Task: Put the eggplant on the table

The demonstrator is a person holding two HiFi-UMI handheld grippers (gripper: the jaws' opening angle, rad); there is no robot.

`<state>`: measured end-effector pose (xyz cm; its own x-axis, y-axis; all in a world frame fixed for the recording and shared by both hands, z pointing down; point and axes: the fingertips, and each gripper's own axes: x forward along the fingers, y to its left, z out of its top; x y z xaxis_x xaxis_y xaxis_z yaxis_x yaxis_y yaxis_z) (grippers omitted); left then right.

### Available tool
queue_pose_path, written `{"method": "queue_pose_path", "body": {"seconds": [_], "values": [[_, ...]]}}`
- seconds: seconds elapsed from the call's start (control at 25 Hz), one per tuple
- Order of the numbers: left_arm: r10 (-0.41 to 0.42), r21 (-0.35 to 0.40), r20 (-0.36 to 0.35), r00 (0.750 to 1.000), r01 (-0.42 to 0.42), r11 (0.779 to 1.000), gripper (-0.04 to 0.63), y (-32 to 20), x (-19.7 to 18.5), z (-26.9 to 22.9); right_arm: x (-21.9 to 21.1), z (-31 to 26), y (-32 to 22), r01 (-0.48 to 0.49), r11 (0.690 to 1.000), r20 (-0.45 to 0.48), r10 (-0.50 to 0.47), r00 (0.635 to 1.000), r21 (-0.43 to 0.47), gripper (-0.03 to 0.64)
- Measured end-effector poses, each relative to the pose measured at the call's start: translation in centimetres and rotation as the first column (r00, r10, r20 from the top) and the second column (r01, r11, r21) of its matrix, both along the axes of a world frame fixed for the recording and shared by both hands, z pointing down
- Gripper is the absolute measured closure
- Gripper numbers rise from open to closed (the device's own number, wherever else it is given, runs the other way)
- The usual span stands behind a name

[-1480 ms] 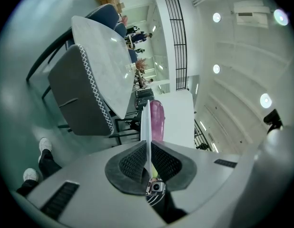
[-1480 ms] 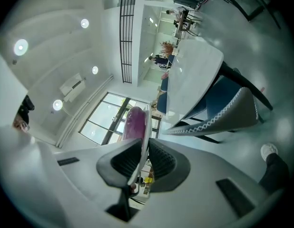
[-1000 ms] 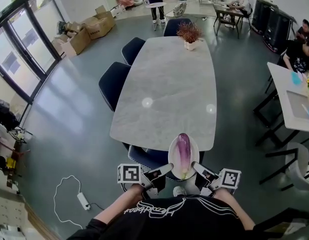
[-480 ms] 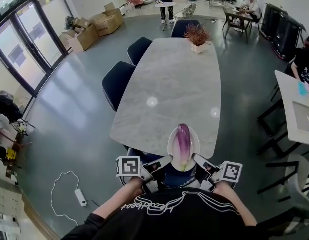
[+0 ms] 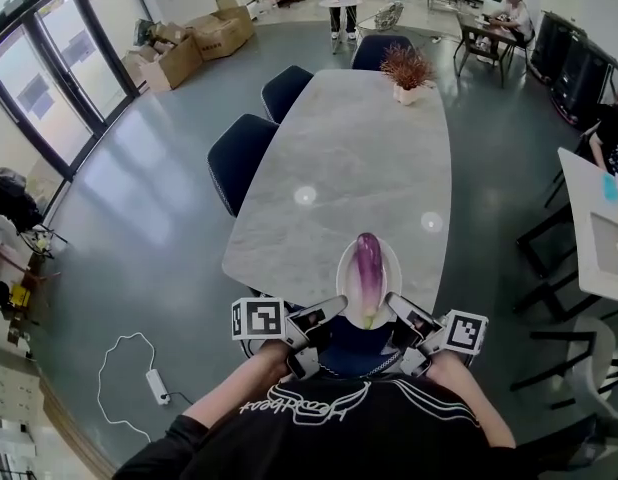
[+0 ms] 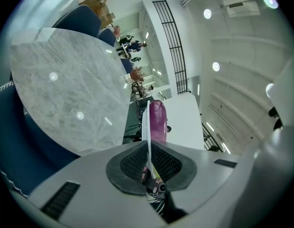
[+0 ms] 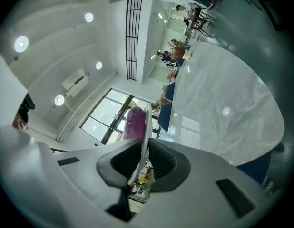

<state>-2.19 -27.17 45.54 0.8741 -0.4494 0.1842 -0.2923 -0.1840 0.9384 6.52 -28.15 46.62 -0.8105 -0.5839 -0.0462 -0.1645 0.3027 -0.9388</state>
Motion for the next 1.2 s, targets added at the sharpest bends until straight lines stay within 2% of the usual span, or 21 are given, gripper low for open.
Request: {"method": "queue_pose_path", "body": {"seconds": [0.28,0.56,1.0,1.2], "values": [[-0.004,-0.008,0.031,1.0,0.004,1.0,0.577,-4.1,-0.4,0.9,-0.2,0.5,-3.9,-0.011,1.0,-0.083,0.012,0.996,0.018,0.563],[0.018,-0.018,0.051,0.999,-0.017,1.0,0.577,-8.2,-0.1,2.6,0.1,1.4,-7.5,-0.034,0.999,-0.128,0.035,0.991,0.009,0.563],[0.017,-0.028,0.04,0.999,-0.016,0.999,0.577,-14.0,0.6,4.7,0.7,2.5,-13.0,-0.062,0.998,-0.19,0.066,0.98,0.029,0.563],[0.015,-0.039,0.029,0.999,-0.014,0.999,0.577,-16.4,0.5,5.6,0.6,3.4,-15.2,-0.074,0.997,-0.206,0.075,0.976,0.011,0.563]]}}
